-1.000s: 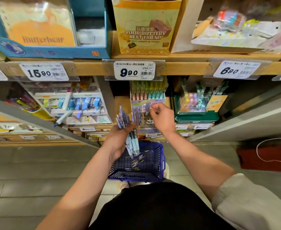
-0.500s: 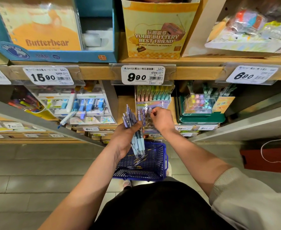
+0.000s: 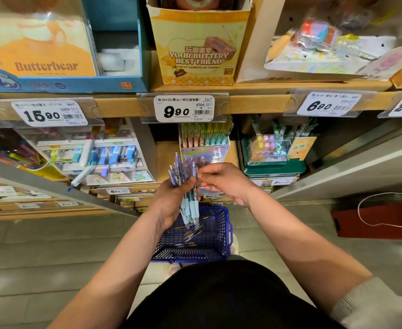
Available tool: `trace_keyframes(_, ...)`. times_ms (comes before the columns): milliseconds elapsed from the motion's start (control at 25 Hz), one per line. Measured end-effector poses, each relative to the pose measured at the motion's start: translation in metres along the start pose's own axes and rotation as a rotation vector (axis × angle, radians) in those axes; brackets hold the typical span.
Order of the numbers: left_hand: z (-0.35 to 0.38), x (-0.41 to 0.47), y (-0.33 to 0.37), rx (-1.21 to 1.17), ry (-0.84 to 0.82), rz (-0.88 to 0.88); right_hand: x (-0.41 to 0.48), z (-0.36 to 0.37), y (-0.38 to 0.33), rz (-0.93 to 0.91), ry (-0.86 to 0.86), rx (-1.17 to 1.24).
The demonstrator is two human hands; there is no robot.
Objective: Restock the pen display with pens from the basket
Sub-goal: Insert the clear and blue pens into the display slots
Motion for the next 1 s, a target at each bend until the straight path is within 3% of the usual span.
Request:
trace_keyframes(200, 0.004, 0.001, 0.003, 0.02, -0.018, 0.02, -0.005, -0.002, -0.003, 0.061, -0.081, 0.126)
trace_keyframes(360, 0.009, -0.001, 0.006, 0.11, -0.038, 0.083, -0.003, 0.001, -0.004, 0.038, -0.01, 0.057)
trace_keyframes(560, 0.008, 0.001, 0.006, 0.057, -0.031, 0.065, -0.002, -0.007, -0.004, 0.012, 0.066, 0.174)
trace_keyframes(760, 0.006, 0.001, 0.001, 0.025, 0.013, 0.055, 0.001, -0.038, -0.014, -0.171, 0.194, 0.282)
trace_keyframes(880, 0.003, 0.001, -0.002, -0.015, 0.012, 0.039, 0.01, -0.059, -0.021, -0.317, 0.384, 0.271)
trace_keyframes(1000, 0.001, 0.001, -0.005, -0.044, 0.014, 0.035, 0.02, -0.061, -0.018, -0.455, 0.509, -0.03)
Point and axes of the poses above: each hand's wrist, its own x-axis towards the middle knuckle, its own z-axis out of the palm, y = z × x, the point moved 3 cm from there along x, towards the middle knuckle, and after that the axes turned 10 degrees about x, right-handed, at the moved point
